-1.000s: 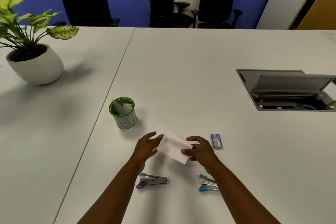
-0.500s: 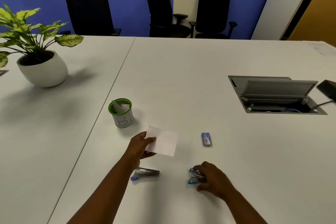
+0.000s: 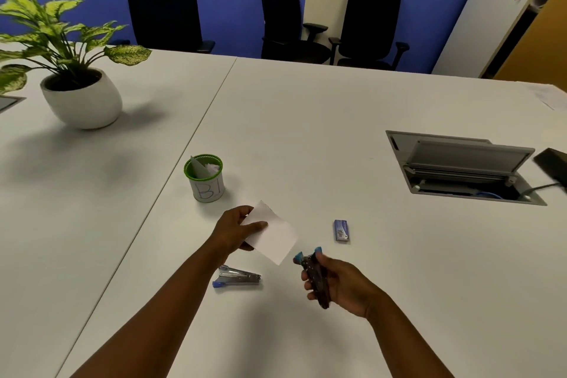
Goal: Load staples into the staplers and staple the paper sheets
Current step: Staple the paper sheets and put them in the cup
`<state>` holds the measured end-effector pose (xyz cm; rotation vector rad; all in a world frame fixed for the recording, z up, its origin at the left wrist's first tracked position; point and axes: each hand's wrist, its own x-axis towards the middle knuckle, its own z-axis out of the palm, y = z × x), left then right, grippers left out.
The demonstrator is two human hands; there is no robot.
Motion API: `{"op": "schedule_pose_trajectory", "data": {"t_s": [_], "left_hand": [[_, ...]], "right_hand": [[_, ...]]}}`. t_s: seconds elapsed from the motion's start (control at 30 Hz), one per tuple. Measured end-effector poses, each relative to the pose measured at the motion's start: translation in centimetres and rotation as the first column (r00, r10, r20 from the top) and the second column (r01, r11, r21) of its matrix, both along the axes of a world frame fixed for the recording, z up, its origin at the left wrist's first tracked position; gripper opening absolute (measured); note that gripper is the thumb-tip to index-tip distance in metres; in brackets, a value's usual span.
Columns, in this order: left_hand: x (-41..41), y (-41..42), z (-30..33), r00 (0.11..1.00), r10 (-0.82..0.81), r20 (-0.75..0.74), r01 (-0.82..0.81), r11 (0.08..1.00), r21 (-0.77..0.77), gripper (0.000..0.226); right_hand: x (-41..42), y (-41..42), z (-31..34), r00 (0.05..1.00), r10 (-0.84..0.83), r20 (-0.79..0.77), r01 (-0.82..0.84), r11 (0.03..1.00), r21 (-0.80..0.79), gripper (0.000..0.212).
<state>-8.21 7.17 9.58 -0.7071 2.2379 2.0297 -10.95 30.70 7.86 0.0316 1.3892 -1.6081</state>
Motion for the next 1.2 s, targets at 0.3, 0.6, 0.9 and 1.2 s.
{"op": "schedule_pose_trajectory", "data": {"t_s": [0.3,0.6,0.9,1.2], "left_hand": [[-0.4,1.0,0.7,0.994,-0.096,-0.052,0.084,0.976,-0.199,0.021],[-1.0,2.2,1.4,0.960,-0.278,-0.034,0.256,0.920,-0.297,0.024],[-1.4,2.4,1.4,0.947,-0.322,-0.021,0.305,0.915,-0.265,0.016],[-1.7,2.5,1.4,0.940,-0.341,-0.017,0.326,0.913,-0.247,0.018]], "right_hand": [[0.1,-1.7,1.2,0.998,-0.037,-0.042,0.038,0.999,0.020,0.044],[0.3,-2.0,1.5,0.983,-0.161,0.083,0.155,0.985,0.078,0.033],[0.5,-2.2,1.5,0.964,-0.222,0.147,0.222,0.975,0.018,0.016],[0.3,-2.7,1.3,0.961,-0.270,0.060,0.270,0.963,0.008,0.007]]}}
